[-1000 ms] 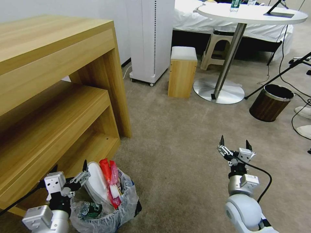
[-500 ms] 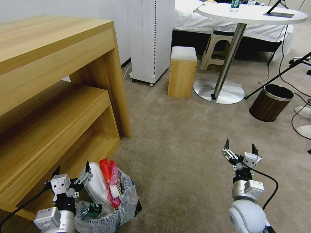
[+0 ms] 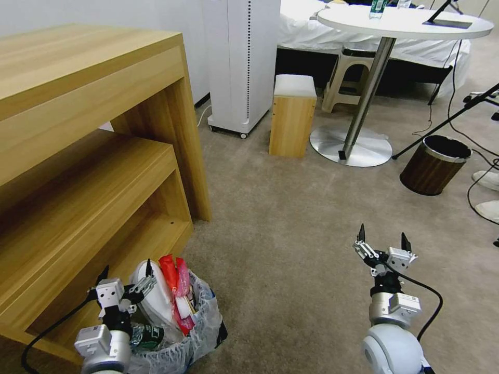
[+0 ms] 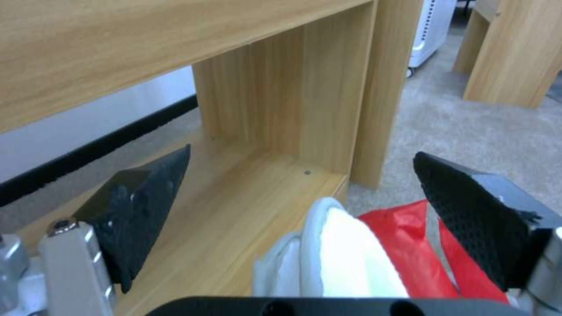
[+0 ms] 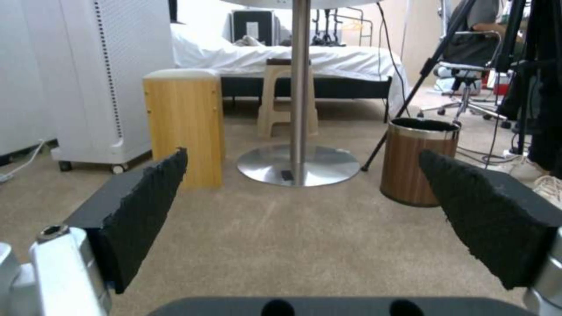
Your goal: Pick up the trash bin and place the garbage on the floor into it.
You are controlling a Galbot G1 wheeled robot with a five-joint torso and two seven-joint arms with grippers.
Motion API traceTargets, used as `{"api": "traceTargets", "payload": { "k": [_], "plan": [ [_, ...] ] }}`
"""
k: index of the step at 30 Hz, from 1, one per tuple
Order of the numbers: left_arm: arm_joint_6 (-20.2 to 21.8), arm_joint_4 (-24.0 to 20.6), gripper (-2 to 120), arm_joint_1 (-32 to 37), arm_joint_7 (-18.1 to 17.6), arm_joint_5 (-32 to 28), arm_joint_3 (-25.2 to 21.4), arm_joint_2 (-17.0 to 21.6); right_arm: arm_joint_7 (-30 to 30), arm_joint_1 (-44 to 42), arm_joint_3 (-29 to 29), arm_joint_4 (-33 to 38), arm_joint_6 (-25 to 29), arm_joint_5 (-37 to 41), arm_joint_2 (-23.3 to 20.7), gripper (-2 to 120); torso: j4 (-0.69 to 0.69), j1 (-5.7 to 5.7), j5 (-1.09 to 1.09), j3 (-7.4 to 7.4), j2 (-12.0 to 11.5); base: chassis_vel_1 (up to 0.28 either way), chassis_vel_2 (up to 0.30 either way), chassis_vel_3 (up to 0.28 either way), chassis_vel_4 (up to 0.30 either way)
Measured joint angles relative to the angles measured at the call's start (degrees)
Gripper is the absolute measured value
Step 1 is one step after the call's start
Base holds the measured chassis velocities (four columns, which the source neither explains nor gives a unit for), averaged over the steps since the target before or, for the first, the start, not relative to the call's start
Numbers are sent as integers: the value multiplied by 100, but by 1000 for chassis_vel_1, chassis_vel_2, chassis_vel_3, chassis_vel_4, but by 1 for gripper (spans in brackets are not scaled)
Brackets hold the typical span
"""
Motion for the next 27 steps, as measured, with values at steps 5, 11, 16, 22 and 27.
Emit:
{"api": "traceTargets", "payload": {
  "k": [5,11,16,22,27],
  "plan": [
    [9,0,100,-77,27,-104,-1,71,-37,-27,-3,5,46,-114,57,100,0,0,0,0,0,0,0,0,0],
    [23,-17,100,-73,53,-148,-26,121,-59,-75,12,31,101,-209,75,100,0,0,0,0,0,0,0,0,0],
    [125,-60,100,-78,67,-172,-4,116,-107,-100,58,33,172,-266,82,100,0,0,0,0,0,0,0,0,0],
    [172,-84,100,-67,64,-179,10,106,-112,-101,62,37,179,-267,84,100,0,0,0,0,0,0,0,0,0],
    [175,-86,100,-64,60,-180,12,105,-115,-101,63,41,180,-267,84,100,0,0,0,0,0,0,0,0,0]
  ]
}}
